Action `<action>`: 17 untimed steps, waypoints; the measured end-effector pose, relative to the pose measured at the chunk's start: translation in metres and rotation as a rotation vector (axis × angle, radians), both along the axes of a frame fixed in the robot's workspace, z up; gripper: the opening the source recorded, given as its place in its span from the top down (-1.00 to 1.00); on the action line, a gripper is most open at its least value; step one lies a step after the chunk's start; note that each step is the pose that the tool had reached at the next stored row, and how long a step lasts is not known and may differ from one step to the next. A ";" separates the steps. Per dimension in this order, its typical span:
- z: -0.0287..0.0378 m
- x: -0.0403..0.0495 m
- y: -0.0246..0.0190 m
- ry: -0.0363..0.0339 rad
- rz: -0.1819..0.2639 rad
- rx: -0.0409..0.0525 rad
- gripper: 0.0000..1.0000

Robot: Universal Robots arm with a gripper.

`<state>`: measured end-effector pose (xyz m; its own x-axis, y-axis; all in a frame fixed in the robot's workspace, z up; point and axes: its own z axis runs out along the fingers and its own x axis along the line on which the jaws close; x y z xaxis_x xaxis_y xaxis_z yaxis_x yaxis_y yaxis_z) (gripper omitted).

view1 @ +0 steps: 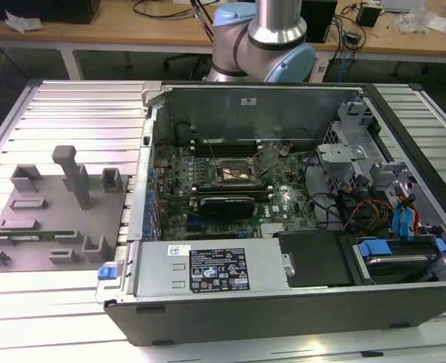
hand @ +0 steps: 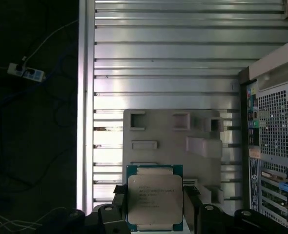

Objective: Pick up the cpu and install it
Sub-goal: 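Pick up the cpu and move it towards the insertion slot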

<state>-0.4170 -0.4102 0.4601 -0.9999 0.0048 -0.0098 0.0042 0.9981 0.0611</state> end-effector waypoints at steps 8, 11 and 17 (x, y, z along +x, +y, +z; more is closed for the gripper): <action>0.0318 0.0030 0.0000 -0.0002 0.000 0.0008 -0.09; 0.0333 0.0061 0.0000 0.0002 0.000 0.0006 -0.09; 0.0332 0.0327 0.0000 0.0000 0.000 0.0007 -0.09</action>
